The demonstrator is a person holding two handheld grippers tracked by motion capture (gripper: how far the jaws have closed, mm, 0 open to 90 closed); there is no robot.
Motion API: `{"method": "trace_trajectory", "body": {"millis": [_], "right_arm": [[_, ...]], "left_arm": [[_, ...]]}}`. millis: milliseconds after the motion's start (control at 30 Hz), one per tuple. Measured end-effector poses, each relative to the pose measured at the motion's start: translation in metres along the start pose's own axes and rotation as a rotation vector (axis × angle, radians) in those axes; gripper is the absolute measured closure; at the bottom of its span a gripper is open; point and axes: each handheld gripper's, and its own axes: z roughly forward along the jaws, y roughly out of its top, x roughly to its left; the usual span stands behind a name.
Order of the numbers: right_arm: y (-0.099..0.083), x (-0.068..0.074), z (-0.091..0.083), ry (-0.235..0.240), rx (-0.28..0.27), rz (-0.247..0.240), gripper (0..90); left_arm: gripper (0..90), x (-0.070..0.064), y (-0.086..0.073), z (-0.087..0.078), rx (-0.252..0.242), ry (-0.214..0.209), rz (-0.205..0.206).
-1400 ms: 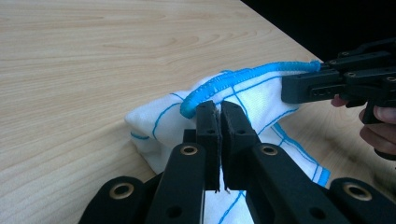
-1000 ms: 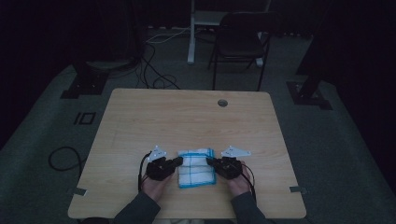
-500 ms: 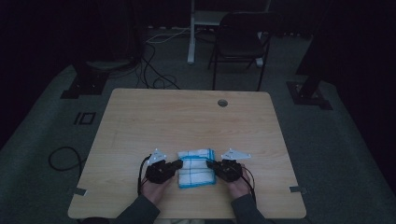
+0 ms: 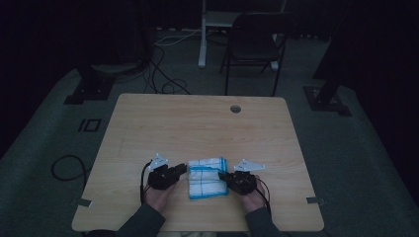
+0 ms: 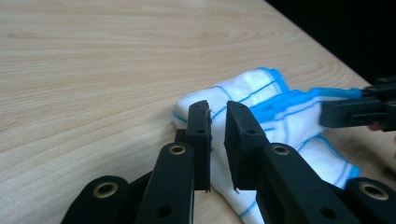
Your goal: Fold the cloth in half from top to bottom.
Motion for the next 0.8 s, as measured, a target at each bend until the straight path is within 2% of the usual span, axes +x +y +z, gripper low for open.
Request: {"method": "trace_trajectory", "body": {"millis": [233, 333, 533, 700, 800], "right_arm": [[-0.002, 0.001, -0.001, 0.006, 0.008, -0.004, 83.9], [-0.002, 0.0, -0.002, 0.007, 0.01, -0.006, 83.5], [-0.002, 0.001, -0.003, 0.008, 0.011, -0.018, 81.5], [-0.002, 0.0, -0.006, -0.001, 0.005, -0.016, 76.0], [-0.002, 0.001, -0.008, 0.013, -0.001, -0.017, 72.0]], "left_arm": [[81.1, 0.002, 0.004, 0.014, 0.048, 0.002, 0.031], [81.4, 0.001, 0.004, 0.017, 0.055, -0.003, 0.031], [81.4, -0.004, 0.002, 0.016, 0.066, -0.004, 0.058], [81.0, -0.008, -0.003, 0.014, 0.071, -0.003, 0.076], [81.0, -0.01, -0.006, 0.014, 0.088, -0.003, 0.091]]}}
